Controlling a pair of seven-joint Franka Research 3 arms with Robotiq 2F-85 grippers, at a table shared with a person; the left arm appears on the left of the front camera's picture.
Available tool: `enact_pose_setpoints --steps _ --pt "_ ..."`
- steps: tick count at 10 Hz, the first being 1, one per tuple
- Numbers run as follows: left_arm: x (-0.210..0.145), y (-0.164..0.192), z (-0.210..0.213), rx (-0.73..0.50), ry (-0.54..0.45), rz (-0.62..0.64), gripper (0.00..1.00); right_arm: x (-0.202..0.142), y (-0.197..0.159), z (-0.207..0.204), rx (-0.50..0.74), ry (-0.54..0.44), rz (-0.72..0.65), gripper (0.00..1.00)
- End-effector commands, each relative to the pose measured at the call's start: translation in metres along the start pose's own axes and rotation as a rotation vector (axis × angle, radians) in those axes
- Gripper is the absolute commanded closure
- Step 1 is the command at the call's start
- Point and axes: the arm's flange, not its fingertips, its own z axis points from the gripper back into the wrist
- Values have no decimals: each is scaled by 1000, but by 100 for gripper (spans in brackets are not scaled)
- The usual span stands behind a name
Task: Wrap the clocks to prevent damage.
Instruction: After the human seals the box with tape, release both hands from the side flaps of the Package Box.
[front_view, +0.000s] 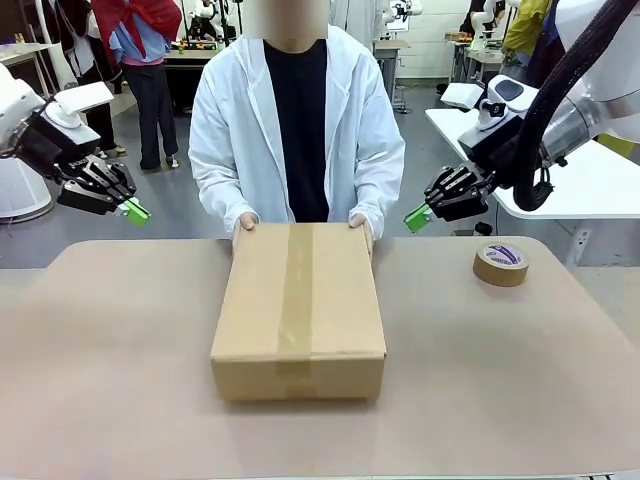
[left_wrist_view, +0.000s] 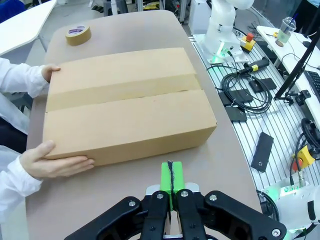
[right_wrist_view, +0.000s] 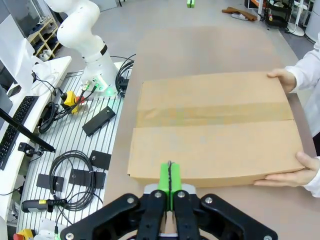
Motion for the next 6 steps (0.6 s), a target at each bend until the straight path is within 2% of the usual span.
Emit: enact_pose_setpoints --steps 1,6 --pt "2 1 1 12 2 -10 100 2 -2 0 0 -9 14 99" --pt "2 1 1 12 2 -10 100 2 -2 0 0 -9 14 99"
